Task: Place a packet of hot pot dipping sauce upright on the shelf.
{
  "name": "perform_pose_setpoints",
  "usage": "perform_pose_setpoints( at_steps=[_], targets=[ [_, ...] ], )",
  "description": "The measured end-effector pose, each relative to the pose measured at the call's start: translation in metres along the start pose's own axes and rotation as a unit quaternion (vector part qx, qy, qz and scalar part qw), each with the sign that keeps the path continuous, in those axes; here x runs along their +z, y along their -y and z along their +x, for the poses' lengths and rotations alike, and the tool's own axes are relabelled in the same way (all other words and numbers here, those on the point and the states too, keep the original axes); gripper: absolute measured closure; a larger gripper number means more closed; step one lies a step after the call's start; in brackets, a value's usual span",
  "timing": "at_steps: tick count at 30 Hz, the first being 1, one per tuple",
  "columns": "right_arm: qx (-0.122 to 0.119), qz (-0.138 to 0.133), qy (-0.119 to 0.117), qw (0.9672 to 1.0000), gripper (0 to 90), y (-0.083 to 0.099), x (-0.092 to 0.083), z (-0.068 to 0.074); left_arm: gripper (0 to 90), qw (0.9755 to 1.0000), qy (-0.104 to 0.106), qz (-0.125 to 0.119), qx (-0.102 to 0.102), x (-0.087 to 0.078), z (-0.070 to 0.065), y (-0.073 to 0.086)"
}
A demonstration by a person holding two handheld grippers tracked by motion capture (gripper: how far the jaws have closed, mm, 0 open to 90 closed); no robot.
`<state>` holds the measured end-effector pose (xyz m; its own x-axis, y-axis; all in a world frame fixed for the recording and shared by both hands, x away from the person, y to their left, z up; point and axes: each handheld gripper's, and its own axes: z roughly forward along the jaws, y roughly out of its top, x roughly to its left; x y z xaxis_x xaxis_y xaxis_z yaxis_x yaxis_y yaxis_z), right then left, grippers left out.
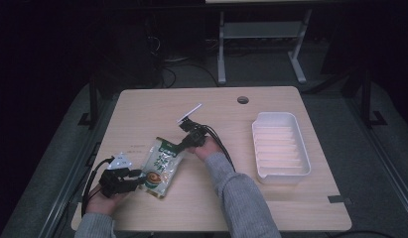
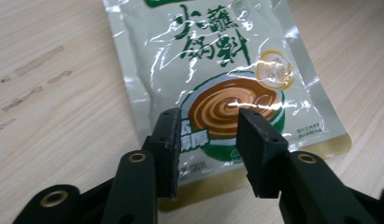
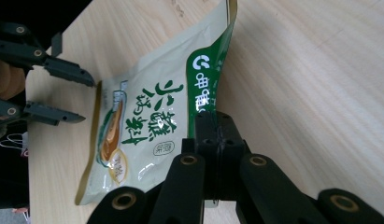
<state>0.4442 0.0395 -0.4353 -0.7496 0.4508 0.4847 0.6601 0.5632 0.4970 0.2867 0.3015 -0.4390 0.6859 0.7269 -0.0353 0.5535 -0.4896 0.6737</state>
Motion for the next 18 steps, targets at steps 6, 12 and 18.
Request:
perform_pose_setpoints(
  at_steps=[6, 12, 18],
  targets=[
    [-0.013, -0.01, 0.001, 0.9999, 89.7, -0.001, -0.018, 0.006, 51.9, 1.0, -0.004, 0.0, -0.007, 0.001, 0.002, 0.002],
    [-0.029, -0.025, -0.001, 0.9993, 89.7, -0.003, -0.042, 0.016, 45.2, 0.9999, -0.009, 0.0, -0.01, 0.001, 0.003, 0.002],
    [-0.046, -0.032, -0.003, 0.9984, 89.7, -0.002, -0.057, 0.025, 41.4, 0.9999, -0.01, -0.003, -0.009, 0.0, 0.003, 0.002]
  ],
)
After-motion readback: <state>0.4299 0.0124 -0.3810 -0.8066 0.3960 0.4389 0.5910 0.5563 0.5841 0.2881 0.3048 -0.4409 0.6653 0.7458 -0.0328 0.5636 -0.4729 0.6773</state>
